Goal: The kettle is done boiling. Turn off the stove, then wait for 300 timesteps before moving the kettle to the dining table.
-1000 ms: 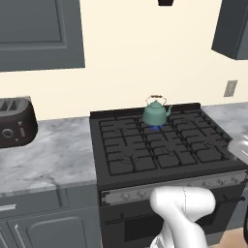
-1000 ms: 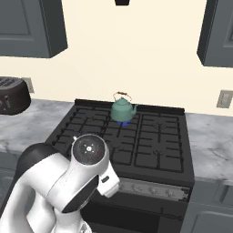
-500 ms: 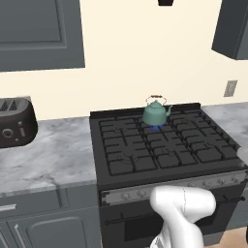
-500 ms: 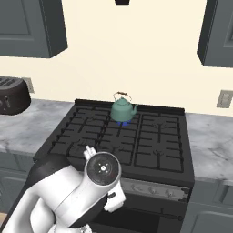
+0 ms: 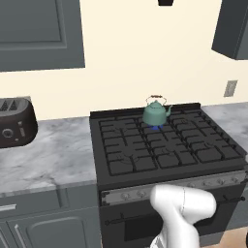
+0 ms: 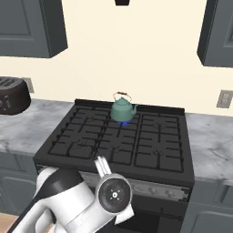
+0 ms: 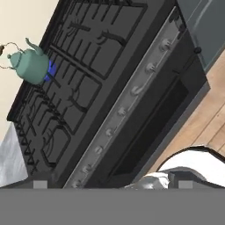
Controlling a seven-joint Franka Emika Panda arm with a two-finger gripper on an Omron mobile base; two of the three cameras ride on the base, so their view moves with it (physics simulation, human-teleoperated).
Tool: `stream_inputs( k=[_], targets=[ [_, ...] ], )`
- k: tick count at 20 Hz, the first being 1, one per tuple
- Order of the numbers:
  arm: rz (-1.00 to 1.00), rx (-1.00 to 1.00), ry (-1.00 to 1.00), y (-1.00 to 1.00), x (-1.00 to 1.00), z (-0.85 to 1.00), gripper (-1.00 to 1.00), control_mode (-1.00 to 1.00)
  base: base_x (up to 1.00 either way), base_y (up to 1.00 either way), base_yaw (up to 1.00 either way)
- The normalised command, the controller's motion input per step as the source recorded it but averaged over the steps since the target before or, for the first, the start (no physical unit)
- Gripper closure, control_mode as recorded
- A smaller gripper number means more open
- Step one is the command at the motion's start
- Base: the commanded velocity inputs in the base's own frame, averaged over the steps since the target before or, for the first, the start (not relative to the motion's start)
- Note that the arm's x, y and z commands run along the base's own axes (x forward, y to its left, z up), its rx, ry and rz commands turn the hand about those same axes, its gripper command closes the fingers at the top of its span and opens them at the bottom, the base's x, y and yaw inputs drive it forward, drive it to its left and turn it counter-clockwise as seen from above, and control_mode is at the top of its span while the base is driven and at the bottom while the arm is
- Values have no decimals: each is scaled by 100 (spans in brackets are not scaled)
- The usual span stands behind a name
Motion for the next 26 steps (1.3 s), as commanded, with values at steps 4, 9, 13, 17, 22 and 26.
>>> stream_inputs(
  k=[4,9,13,17,22,26],
  targets=[
    [-8,0,-29,0,0,-28,-100,-100,0,0,0],
    [-6,8,-18,0,7,-23,-100,-100,0,0,0],
    [-4,21,-3,5,29,-27,-100,-100,0,0,0],
    [-1,24,0,7,45,-26,-100,-100,0,0,0],
    [-2,20,0,7,46,-28,-100,-100,0,0,0],
    [-2,18,0,8,32,-35,-100,-100,0,0,0]
  ],
)
